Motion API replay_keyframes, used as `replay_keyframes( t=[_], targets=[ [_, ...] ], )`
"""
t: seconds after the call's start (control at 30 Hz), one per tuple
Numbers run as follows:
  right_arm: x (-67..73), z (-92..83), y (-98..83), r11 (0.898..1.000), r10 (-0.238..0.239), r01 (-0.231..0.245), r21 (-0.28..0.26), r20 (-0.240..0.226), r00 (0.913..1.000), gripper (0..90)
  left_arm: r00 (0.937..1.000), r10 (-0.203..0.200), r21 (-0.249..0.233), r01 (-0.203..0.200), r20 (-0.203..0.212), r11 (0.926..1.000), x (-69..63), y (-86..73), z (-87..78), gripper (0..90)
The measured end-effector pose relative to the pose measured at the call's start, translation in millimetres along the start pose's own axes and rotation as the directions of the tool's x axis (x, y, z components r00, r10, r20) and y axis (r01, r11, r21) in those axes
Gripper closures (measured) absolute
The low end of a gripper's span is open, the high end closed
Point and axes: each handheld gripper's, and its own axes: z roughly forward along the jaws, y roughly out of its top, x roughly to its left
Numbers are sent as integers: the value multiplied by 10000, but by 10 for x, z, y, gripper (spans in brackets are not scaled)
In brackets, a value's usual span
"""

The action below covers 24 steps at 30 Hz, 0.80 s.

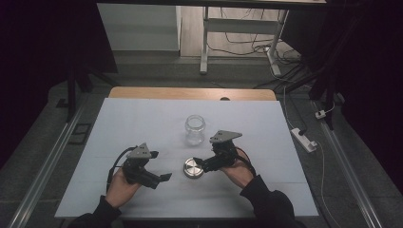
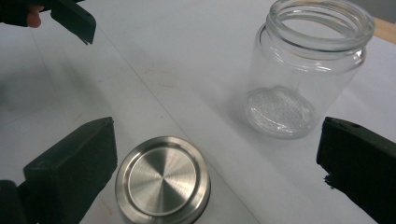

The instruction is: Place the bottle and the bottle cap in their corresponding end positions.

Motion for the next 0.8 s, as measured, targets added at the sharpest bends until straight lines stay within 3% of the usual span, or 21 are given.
replay_keyframes(
  t=[0.8],
  targets=[
    [-11,-520,-356,9992,395,-390,-102,629,9972,0,9985,-368,-217,359,-412,9991,-62,-236,-291,8]
  ],
)
